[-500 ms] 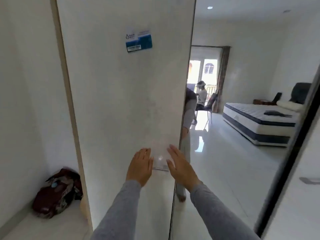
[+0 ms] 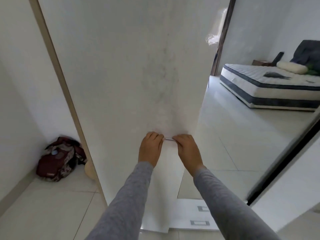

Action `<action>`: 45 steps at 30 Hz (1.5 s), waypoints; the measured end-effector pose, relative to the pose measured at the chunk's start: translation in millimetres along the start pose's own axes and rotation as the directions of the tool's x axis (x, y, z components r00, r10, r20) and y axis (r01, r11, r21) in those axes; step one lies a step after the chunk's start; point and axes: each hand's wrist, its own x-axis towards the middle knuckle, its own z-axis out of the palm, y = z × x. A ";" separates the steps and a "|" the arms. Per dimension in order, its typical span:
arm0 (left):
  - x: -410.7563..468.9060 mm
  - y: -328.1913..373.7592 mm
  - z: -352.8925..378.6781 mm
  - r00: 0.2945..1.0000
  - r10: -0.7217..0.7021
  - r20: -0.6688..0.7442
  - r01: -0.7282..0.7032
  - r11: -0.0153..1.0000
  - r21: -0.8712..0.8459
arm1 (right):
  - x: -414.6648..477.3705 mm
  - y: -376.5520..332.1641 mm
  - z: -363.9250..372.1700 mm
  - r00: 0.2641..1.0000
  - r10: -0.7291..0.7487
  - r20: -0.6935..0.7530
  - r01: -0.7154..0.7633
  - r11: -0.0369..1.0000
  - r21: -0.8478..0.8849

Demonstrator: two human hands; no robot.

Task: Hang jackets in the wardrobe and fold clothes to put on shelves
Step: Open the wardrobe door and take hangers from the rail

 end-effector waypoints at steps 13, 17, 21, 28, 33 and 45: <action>-42.6 39.0 -55.3 0.961 -0.214 0.176 0.214 0.977 0.020 | -62.6 -36.7 -35.5 0.983 -0.100 0.152 0.115 0.989 -0.094; -66.0 52.3 -85.2 0.923 -0.283 0.261 0.275 0.959 0.065 | -90.3 -45.5 -49.5 0.928 -0.355 0.112 0.367 0.923 -0.113; -97.5 67.3 -115.4 0.882 -0.335 0.332 0.302 0.942 0.149 | -126.2 -59.7 -70.7 0.849 -0.528 -0.015 0.519 0.839 -0.165; -124.4 118.3 -161.1 0.777 -0.504 0.378 0.574 0.814 -0.095 | -145.6 -112.1 -103.4 0.965 -0.256 -0.054 0.247 0.825 0.508; -106.2 155.3 -226.5 0.835 -0.514 0.196 0.550 0.785 -0.285 | -132.5 -153.1 -124.3 0.964 -0.266 0.020 0.200 0.768 0.608; -27.3 207.0 -352.1 0.918 -0.334 -0.215 0.264 0.917 -0.300 | -105.0 -246.9 -145.5 0.906 -0.423 0.026 0.238 0.557 0.796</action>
